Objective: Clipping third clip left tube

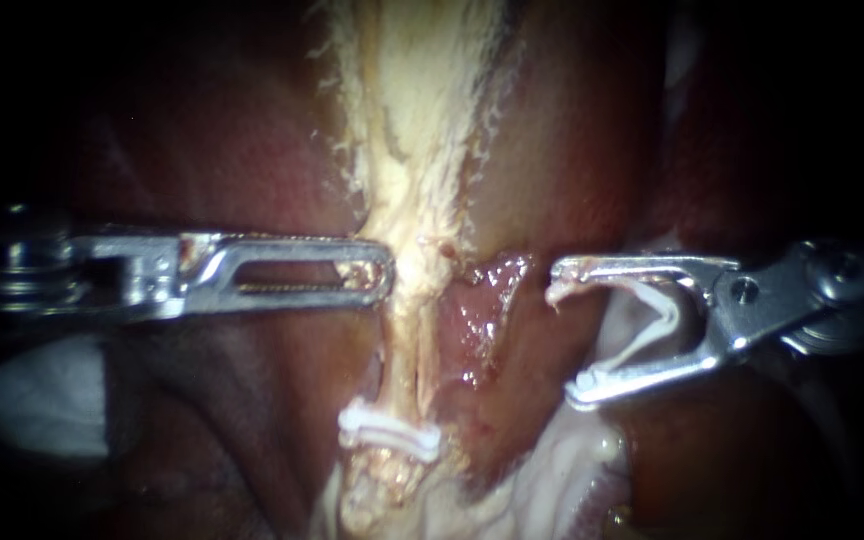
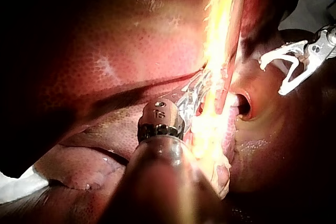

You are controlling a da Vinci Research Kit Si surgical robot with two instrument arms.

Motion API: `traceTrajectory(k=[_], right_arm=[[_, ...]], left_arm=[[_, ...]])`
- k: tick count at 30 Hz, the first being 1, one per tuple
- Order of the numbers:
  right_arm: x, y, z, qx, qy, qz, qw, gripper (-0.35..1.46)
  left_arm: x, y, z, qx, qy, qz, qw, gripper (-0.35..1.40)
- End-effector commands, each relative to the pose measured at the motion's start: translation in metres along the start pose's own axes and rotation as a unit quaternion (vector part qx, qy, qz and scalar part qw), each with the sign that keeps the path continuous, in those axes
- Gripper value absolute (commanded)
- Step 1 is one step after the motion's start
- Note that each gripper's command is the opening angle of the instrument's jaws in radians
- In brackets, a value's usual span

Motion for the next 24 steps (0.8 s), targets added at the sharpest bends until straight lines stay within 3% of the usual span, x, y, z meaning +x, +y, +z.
traceTrajectory(k=[1, 7, 14, 19, 24], right_arm=[[0.0000, 0.0000, 0.0000, 0.000, 0.000, 0.000, 1.0000, 0.60], [-0.0001, -0.0002, 0.0004, -0.001, 0.000, -0.001, 1.0000, 0.60], [-0.0007, -0.0007, 0.0015, 0.005, -0.001, 0.002, 1.0000, 0.60], [-0.0016, -0.0013, 0.0036, 0.016, -0.006, 0.026, 0.9995, 0.60], [-0.0029, -0.0019, 0.0074, 0.030, -0.014, 0.048, 0.9983, 0.60]], left_arm=[[0.0000, 0.0000, -0.0001, 0.000, 0.000, 0.000, 1.0000, -0.35], [0.0000, -0.0008, -0.0015, 0.003, 0.002, -0.001, 1.0000, -0.35], [-0.0006, -0.0017, -0.0054, 0.000, 0.002, -0.004, 1.0000, -0.35], [-0.0008, -0.0022, -0.0076, -0.007, -0.003, -0.006, 1.0000, -0.35], [-0.0008, -0.0021, -0.0078, -0.007, -0.003, -0.006, 1.0000, -0.35]])
